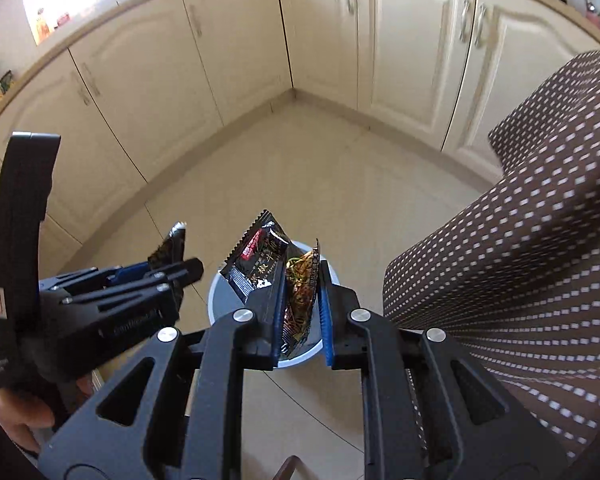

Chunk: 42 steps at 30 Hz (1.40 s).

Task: Collect trash
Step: 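Open both tools to drop the wrappers and snack bag into the bucket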

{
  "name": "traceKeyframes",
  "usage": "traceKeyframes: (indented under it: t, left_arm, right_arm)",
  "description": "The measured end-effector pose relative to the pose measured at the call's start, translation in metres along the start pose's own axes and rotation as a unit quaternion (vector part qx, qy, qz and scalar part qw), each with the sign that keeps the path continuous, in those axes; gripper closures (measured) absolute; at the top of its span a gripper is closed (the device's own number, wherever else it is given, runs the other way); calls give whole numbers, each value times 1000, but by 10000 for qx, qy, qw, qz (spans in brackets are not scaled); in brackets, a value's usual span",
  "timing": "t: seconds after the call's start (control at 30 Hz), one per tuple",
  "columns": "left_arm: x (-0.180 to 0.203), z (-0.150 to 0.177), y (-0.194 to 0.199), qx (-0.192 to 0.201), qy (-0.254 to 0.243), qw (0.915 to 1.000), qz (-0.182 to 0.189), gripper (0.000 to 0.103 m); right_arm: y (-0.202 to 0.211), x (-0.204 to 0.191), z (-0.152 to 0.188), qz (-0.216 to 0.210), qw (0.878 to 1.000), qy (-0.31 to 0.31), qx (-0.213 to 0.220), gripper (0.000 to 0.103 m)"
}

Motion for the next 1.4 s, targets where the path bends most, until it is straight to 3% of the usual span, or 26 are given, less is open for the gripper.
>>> traceKeyframes:
  t: [0.13, 0.3, 1.0, 1.4]
  left_arm:
    - [-11, 2, -19, 36, 257, 9996, 104, 53]
    - [-19, 4, -28, -10, 319, 9995, 36, 46]
    - [-46, 10, -31, -112, 525, 9983, -235, 43]
    - [-51, 4, -21, 104, 353, 9980, -513, 39]
  right_arm:
    - [-26, 3, 4, 49, 9999, -35, -142, 88]
    - [-47, 1, 13, 67, 9995, -70, -296, 88]
    - [-84, -17, 6, -89, 9994, -11, -349, 86]
    - [-89, -33, -2, -150, 9996, 72, -213, 85]
Point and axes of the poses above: each gripper's, at about its wrist camera, not at the fingertips, and y roughly against the way its jaws point, x to its right, z to its underside, the point moved 3 cm from there along -y, roughly the way its jaws point, and after that the axes turned 10 degrees about x, right-handed, at the moved point
